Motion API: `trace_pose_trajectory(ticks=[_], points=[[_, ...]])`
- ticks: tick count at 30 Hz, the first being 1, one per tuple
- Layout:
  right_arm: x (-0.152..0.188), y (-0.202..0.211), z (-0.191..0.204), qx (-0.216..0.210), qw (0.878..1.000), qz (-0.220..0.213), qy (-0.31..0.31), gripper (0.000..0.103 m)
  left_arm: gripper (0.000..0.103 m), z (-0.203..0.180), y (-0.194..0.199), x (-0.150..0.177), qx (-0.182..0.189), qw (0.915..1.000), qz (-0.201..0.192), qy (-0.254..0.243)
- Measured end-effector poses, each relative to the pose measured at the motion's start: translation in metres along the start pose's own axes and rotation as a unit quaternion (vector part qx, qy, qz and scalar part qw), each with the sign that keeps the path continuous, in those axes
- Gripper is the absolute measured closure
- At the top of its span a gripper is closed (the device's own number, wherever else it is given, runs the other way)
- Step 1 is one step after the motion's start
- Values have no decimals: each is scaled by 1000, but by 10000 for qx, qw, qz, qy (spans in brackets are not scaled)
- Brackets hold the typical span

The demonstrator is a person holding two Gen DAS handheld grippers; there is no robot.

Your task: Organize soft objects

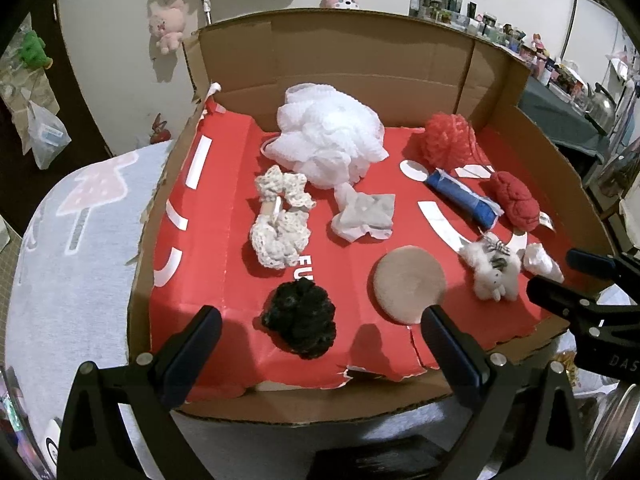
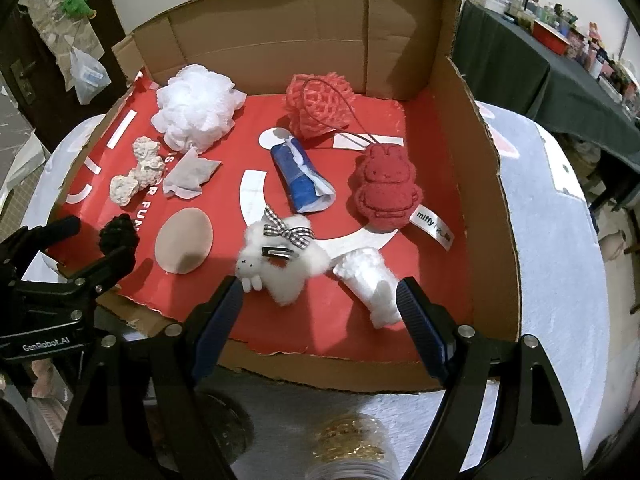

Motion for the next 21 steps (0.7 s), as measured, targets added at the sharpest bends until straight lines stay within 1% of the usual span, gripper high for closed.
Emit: trace_pose_trajectory(ticks=[21], points=[[2,-2,1,61,10000,7,14,24,1,1,-1,0,-6,10000,-37,23]])
Point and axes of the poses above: each gripper's, at about its wrist camera, not at the fingertips, and y roughly against the way its jaws point, z to its left, x to its underside, the point moved 9 cm from there along -y, roughly the way its jaws point, and after that the axes turned 5 degrees about z, right-handed, at the moved point
